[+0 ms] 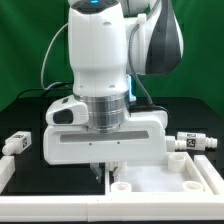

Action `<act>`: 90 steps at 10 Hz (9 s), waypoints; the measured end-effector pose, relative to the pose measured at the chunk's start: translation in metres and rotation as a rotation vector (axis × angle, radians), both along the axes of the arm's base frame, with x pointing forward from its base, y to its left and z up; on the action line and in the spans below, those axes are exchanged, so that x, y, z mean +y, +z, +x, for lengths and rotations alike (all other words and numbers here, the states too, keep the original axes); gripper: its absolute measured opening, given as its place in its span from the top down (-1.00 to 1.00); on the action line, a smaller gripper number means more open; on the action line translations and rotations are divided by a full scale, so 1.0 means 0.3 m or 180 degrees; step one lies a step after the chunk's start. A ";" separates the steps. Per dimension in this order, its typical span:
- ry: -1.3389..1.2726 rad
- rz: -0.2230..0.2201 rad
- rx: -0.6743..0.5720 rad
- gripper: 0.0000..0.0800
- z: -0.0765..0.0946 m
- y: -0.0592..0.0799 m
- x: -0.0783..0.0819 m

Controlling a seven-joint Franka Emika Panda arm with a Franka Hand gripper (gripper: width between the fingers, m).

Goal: Assemble one leg

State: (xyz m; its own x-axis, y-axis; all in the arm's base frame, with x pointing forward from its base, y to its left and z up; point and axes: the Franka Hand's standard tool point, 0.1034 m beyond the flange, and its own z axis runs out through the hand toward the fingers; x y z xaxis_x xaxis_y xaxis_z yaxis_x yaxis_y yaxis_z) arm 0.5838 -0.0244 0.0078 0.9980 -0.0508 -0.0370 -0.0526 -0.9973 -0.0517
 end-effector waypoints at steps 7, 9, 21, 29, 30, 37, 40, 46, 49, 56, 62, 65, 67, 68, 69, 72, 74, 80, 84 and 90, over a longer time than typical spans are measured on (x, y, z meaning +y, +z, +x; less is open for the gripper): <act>0.0026 0.0030 0.0071 -0.49 -0.038 0.088 0.028; 0.0038 0.0094 0.0176 -0.58 -0.096 0.218 0.051; -0.1229 0.0100 0.1896 -0.62 -0.288 0.247 0.189; -0.2598 -0.0102 0.1995 -0.62 -0.332 0.215 0.234; -0.2424 -0.0046 0.1981 -0.62 -0.332 0.213 0.235; -0.2079 0.0295 0.1920 -0.62 -0.403 0.214 0.209; -0.1879 0.0378 0.1889 -0.62 -0.402 0.212 0.209; -0.3082 0.0169 0.2010 -0.62 -0.428 0.203 0.243; -0.3678 0.0051 0.1913 -0.62 -0.419 0.207 0.259; -0.5241 -0.0531 0.1807 -0.62 -0.514 0.156 0.339; -0.5193 -0.0456 0.1590 -0.62 -0.511 0.150 0.367; -0.5291 -0.0071 0.1111 -0.62 -0.541 0.159 0.357; -0.5277 0.0014 0.1009 -0.62 -0.538 0.164 0.345; -0.5276 0.0012 0.1011 -0.62 -0.539 0.162 0.345; -0.5276 0.0010 0.1011 -0.62 -0.539 0.162 0.345; -0.5266 0.0088 0.0940 -0.62 -0.529 0.160 0.334; -0.5428 0.0482 0.0468 -0.62 -0.511 0.156 0.251; -0.5106 0.0785 0.0527 -0.62 -0.515 0.206 0.269; -0.4802 0.0522 0.0894 -0.62 -0.529 0.149 0.271; -0.4823 0.0666 0.0910 -0.62 -0.538 0.123 0.256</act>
Offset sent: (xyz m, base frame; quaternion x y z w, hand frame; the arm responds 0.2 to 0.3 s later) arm 0.0000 0.0000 0.0000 0.0000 0.0000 0.0000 1.0000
